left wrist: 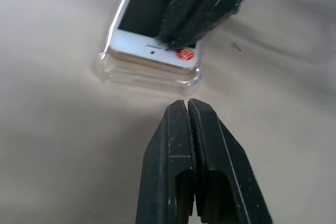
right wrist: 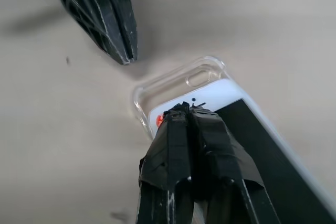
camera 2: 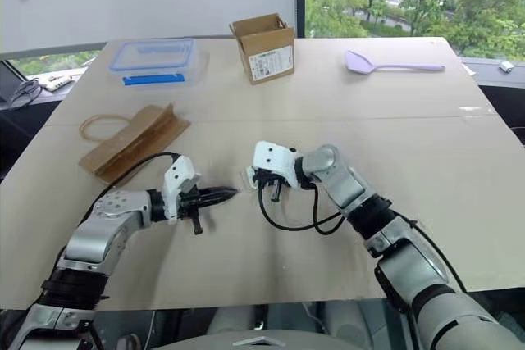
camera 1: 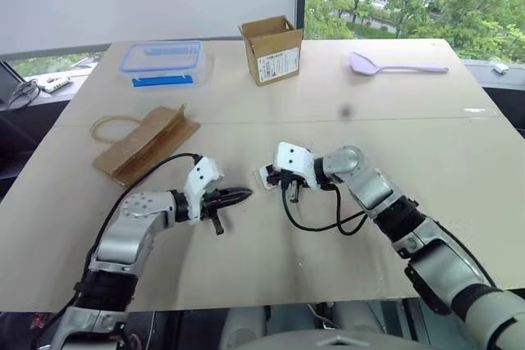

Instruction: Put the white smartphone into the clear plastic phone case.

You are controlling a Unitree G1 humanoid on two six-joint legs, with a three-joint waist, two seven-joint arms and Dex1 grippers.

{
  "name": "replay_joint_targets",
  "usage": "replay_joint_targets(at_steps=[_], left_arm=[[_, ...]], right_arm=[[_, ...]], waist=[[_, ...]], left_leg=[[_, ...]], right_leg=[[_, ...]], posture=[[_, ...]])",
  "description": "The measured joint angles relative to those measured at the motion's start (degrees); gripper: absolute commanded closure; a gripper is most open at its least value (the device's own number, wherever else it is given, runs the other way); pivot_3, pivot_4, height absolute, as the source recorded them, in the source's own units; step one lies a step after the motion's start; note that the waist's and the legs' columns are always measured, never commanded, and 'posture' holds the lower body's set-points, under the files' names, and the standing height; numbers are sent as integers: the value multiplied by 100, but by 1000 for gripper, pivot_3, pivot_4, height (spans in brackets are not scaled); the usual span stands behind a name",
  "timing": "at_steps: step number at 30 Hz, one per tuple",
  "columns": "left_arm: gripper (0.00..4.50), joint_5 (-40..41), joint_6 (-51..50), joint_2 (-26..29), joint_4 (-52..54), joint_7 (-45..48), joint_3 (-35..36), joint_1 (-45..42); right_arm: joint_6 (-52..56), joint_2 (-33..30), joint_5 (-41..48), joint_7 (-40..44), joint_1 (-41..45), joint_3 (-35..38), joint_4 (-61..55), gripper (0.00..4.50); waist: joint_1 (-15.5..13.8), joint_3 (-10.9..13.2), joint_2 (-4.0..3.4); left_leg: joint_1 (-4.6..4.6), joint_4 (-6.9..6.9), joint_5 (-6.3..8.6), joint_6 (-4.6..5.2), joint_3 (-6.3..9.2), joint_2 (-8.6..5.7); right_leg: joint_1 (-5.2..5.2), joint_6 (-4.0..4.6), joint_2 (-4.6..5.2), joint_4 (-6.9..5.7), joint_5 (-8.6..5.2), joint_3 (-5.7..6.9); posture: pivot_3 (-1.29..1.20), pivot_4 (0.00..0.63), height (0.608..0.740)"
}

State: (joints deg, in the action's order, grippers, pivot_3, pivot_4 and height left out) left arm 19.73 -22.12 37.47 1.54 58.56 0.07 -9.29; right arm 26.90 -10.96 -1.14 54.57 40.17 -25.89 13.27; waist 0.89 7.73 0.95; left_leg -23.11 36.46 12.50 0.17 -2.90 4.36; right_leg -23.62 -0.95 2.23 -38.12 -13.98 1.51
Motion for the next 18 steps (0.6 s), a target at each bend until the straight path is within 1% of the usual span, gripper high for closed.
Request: replay_joint_targets(at_steps=[2, 4, 6, 8, 11, 14, 16, 18], left_arm=[[4460, 41, -36, -12, 0, -42, 3, -11], [4460, 73, -98, -66, 1, -135, 26, -28], [4460, 71, -114, -113, 1, -248, 30, -27], [4460, 70, -134, -140, 1, -381, 50, -8], [4460, 77, -205, -217, 28, -549, 102, -4], [4460, 67, -236, -357, 149, -778, 115, 51], [4460, 63, -242, -411, 197, -874, 115, 82], [4460, 57, -306, -414, 318, -949, 96, 120]], right_arm=[[321, -26, 176, -42, 0, 239, -297, 4500], [558, -119, 361, -190, 67, 618, -754, 4500], [569, -316, 355, -397, 163, 836, -957, 4500], [493, -612, 136, -689, 284, 905, -937, 4500], [345, -907, -75, -990, 344, 1017, -621, 4500], [41, -1105, -128, -1002, 341, 1048, -239, 4500], [-141, -1132, -161, -998, 332, 1051, 47, 4500], [-522, -1026, -165, -979, 318, 1035, 611, 4500]], waist=[[-2, 7, -1], [-11, 9, -2], [-19, 10, 0], [-23, 15, 1], [-16, 30, 3], [-14, 41, 2], [-12, 41, 3], [-3, 44, 3]], left_leg=[[-23, 1, 0, 0, 3, -1], [-65, 6, 0, 0, 7, -2], [-71, 6, 0, 0, 5, -4], [-73, 5, 0, 0, 5, -5], [-71, 3, 0, 0, 5, -5], [-70, 4, 0, 0, 7, -5], [-69, 4, 0, 0, 6, -5], [-68, 3, 0, 0, 7, -5]], right_leg=[[-17, -6, 0, 2, 4, 3], [-54, -8, 0, 5, 6, 9], [-56, -8, 1, 12, 6, 9], [-56, -8, 1, 17, 5, 10], [-57, -8, 1, 16, 5, 10], [-56, -8, 0, 14, 5, 10], [-56, -8, 0, 14, 5, 9], [-56, -8, -2, 13, 5, 8]], posture=[[0, 150, 740], [0, 150, 740], [0, 150, 740], [0, 150, 740], [0, 150, 740], [0, 150, 740], [0, 150, 740], [0, 150, 740]])
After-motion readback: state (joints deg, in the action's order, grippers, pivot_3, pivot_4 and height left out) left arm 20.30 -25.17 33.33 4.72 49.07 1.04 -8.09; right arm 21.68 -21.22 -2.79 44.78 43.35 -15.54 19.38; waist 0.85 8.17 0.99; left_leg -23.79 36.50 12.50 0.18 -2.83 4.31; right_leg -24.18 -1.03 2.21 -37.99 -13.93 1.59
